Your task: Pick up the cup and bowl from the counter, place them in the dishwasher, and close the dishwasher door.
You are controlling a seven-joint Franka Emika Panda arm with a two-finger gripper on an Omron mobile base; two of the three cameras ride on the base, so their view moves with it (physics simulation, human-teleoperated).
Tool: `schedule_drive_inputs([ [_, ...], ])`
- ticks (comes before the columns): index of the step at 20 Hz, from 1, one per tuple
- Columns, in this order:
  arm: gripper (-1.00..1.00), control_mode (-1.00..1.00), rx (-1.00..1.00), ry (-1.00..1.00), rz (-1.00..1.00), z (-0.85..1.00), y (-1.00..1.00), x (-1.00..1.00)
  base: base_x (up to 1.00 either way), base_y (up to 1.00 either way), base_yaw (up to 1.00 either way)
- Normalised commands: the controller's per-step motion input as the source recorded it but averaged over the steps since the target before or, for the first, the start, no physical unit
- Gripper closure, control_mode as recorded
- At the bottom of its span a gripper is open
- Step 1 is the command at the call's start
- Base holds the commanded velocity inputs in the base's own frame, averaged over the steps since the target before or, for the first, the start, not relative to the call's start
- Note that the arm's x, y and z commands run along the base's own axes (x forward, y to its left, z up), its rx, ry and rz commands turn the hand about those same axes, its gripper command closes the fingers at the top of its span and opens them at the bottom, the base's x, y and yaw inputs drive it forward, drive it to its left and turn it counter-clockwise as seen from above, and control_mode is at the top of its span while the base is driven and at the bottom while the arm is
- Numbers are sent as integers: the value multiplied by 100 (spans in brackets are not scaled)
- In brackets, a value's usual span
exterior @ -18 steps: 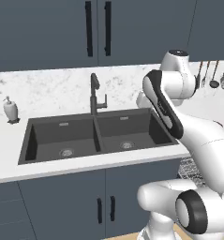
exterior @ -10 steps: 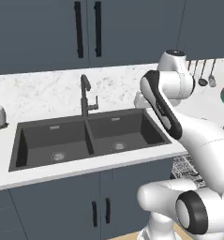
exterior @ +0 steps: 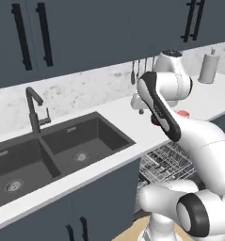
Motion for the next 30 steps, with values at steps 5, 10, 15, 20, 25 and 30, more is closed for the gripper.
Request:
schedule_drive_inputs([
  [5,-100,100,0,0,0,0,0,0,7,31,-51],
  [10,-100,100,0,0,0,0,0,0,3,44,-43],
  [15,-100,100,0,0,0,0,0,0,5,44,-38],
  [20,-100,100,0,0,0,0,0,0,24,50,-33],
  [25,-100,100,0,0,0,0,0,0,6,49,-27],
  [30,-100,100,0,0,0,0,0,0,0,53,-23],
])
